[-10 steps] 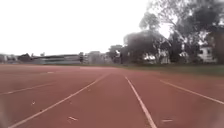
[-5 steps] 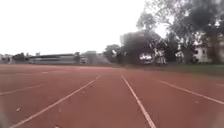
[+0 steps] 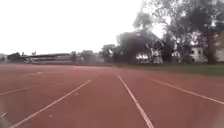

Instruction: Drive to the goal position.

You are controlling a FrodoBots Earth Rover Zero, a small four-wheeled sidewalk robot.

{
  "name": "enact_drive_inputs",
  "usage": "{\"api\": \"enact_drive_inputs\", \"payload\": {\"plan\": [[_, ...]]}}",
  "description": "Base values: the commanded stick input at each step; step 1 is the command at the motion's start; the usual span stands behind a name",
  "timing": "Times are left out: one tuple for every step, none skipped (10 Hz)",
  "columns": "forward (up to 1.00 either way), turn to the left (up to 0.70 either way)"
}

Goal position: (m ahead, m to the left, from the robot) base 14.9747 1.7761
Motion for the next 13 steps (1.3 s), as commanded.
{"api": "enact_drive_inputs", "payload": {"plan": [[0.45, 0.0], [0.45, 0.0], [0.45, 0.0], [0.45, 0.0], [0.45, 0.0], [0.45, 0.0], [0.45, 0.0], [0.45, 0.0], [0.45, 0.0], [0.45, 0.0], [0.45, 0.0], [0.45, 0.0], [0.45, 0.0]]}}
